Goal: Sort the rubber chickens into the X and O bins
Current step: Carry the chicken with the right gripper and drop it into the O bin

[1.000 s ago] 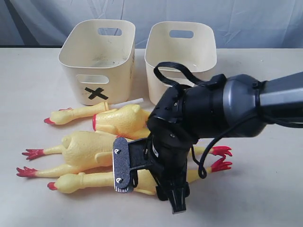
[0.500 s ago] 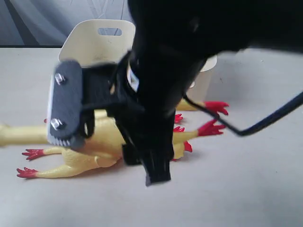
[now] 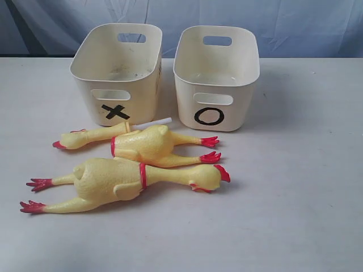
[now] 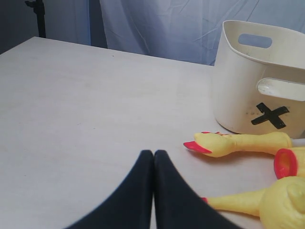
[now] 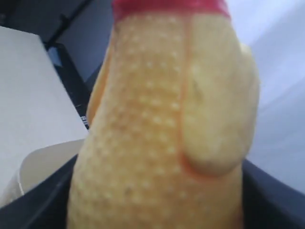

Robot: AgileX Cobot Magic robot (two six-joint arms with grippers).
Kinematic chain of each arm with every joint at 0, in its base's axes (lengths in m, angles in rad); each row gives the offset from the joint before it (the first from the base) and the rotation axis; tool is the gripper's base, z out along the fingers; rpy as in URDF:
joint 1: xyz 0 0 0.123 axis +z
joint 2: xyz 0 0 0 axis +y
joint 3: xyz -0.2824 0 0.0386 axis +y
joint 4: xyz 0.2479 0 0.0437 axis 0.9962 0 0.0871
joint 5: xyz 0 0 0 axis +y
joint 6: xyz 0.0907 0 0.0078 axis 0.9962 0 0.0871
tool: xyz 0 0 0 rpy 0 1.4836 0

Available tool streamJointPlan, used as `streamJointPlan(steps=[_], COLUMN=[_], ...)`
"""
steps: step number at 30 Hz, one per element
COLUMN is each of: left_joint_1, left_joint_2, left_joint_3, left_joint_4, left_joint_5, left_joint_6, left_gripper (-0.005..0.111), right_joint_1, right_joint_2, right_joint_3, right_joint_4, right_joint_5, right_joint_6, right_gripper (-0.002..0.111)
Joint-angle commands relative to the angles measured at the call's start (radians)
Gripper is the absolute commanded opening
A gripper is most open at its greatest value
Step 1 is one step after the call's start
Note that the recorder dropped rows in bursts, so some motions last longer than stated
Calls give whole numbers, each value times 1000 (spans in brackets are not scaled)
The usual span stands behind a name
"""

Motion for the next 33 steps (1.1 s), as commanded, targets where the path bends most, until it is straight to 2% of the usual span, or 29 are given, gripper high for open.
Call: streamJointPlan(steps=[1,5,12,21,24,26,28,30,33], left_joint_1=[-8,-8,-8,-8,-8,-8,-8,-8,-8], left_joint_2=[-3,-3,-3,-3,-3,-3,-3,-3,-3], left_joint_3=[-3,-3,-3,-3,-3,-3,-3,-3,-3], left_joint_4=[6,6,8,8,8,8,8,8,7], left_joint_5=[-11,-11,-11,-11,-11,-11,-11,-11,-8], left_joint_6=[-5,-5,-5,-5,-5,-5,-5,-5,-5], left_gripper=[0,0,0,0,0,0,0,0,0], right_joint_1=[-192,-305,-375,-381,-381,-381,-381,-381,-381], right_joint_2=[55,107,222,397,419,419,419,417,417], right_joint_3=[-3,-3,-3,-3,-3,-3,-3,-3,-3], right_joint_4=[-94,-134,-146,-128,-115,-98,-77,-50,-6], right_joint_5=[-119,-276,-273,-47,-27,-61,-86,-86,-24], right_joint_6=[540,647,647,655,668,670,670,670,670], right_gripper=[-1,-1,-1,-1,1,12,27,50,74])
